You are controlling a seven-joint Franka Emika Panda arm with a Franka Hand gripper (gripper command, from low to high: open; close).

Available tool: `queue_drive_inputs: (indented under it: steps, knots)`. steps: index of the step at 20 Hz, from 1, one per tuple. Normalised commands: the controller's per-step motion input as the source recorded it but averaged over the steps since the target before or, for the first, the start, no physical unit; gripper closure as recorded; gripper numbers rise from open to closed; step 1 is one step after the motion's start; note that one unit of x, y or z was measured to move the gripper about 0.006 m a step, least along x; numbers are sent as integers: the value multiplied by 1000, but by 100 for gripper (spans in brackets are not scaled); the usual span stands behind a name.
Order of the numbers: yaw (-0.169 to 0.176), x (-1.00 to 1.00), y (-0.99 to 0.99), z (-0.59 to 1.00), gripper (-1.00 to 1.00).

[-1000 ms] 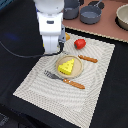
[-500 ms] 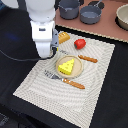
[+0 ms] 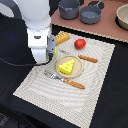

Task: Interact with the objects in diverse but meaningful ways.

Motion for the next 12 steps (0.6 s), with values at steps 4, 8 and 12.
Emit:
queue_drive_inputs:
  steps: [4,8,12]
  knots:
    - [17,87,142,5,-100]
    - [22,93,214,162,-100]
    - [6,32,449,649,-100]
